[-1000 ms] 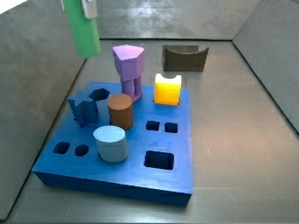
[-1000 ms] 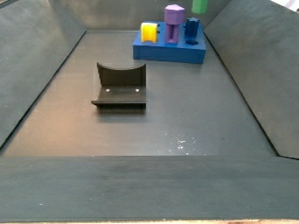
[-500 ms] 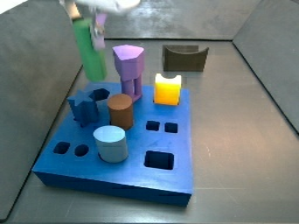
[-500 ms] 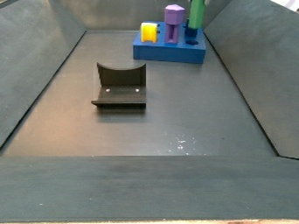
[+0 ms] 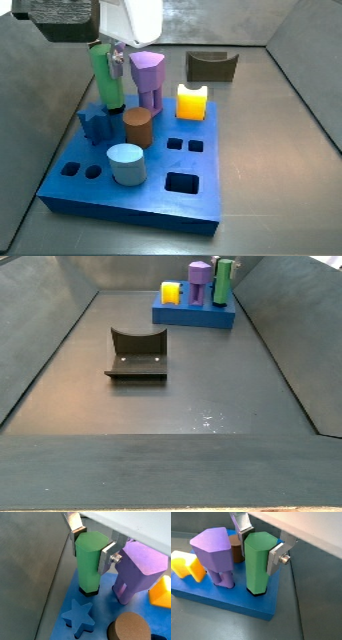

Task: Pick up the hexagon object. Move up. Place the hexagon object on the fixture. Regrasp the hexagon object. Move to above the board. Insert the hexagon object.
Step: Insert the hexagon object.

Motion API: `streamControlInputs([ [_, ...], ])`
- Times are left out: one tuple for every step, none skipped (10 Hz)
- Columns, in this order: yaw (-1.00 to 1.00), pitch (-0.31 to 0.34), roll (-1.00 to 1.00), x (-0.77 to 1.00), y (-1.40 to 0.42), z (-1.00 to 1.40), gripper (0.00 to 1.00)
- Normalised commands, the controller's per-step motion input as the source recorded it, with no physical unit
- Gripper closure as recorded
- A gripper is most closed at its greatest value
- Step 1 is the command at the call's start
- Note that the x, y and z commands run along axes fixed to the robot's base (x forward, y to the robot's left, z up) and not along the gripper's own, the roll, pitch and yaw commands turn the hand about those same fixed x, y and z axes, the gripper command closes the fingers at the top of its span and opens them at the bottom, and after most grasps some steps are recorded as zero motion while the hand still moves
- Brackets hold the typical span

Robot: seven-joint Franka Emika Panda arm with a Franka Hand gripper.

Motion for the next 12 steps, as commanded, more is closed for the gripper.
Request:
streamControlInputs([
  [0.0,0.003,0.01,0.0,0.0,-0.15,1.0],
  [0.0,0.0,0.05,0.0,0.0,-0.38,1.0],
  [0.0,0.0,0.05,0.0,-0.03,-0.47,1.0],
  [0.0,0.0,0.03,0.0,-0.04,-0.36,1.0],
  [0.0,0.003,0.0,0.0,-0.1,-0.23,1.0],
  [0.0,0.0,0.0,0.07,-0.11,-0.17,1.0],
  [0.0,0.059,0.0,0.21,-0.06,-0.15,1.0],
  [-0.06,0.086,0.0,0.29,-0.06,-0.12,1.0],
  [-0.03,0.086,0.04,0.19,0.0,-0.14,1.0],
  [0.0,0.1,0.12,0.07,0.02,-0.19,1.0],
  [0.0,0.1,0.18,0.0,0.07,-0.2,1.0],
  [0.0,0.041,0.16,0.0,0.0,-0.38,1.0],
])
